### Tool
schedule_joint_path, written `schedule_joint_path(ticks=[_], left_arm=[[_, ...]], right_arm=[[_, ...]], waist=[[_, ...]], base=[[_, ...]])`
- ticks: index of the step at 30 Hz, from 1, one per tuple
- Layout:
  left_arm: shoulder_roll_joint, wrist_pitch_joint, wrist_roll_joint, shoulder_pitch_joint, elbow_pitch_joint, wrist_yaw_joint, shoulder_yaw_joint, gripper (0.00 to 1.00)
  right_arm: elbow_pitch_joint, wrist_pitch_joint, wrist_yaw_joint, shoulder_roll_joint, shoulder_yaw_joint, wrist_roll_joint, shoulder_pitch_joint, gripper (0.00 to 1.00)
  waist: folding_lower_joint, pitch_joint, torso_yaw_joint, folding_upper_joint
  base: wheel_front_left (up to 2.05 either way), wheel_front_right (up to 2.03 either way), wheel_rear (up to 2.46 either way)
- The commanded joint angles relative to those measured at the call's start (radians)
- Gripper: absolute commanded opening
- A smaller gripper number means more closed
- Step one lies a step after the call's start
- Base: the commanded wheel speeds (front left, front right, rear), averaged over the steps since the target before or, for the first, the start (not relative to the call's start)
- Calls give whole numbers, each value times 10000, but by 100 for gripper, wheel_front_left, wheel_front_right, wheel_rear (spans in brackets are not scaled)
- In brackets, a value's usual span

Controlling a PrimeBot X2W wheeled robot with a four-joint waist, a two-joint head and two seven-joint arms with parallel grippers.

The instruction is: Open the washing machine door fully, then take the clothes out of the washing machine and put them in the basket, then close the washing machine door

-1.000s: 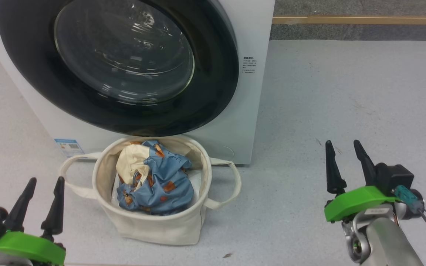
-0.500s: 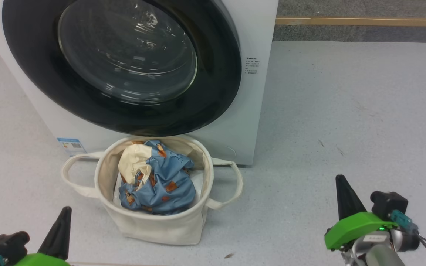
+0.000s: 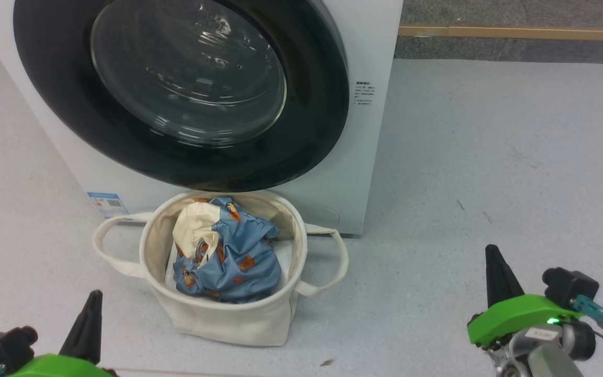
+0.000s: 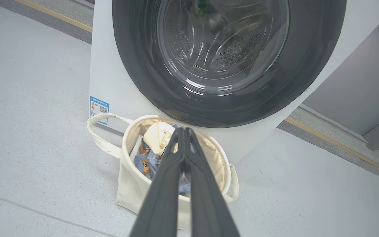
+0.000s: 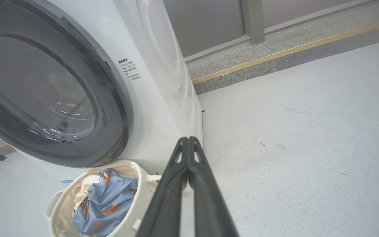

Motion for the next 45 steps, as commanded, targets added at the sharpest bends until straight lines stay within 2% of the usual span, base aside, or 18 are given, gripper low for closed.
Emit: schedule_joint_path(ticks=[1, 45], left_arm=[[125, 70, -211, -405, -335, -12, 292, 0], [-1116, 1314, -3662, -240, -822, -37, 1249, 0]], right_arm=[[-414, 100, 0, -14, -50, 307, -353, 0], [-1176, 1367, -1, -1, -612, 5194, 197, 0]], waist=[[-2, -1, 17, -1], [-2, -24, 511, -1]], base=[[0, 0, 0], [0, 0, 0]])
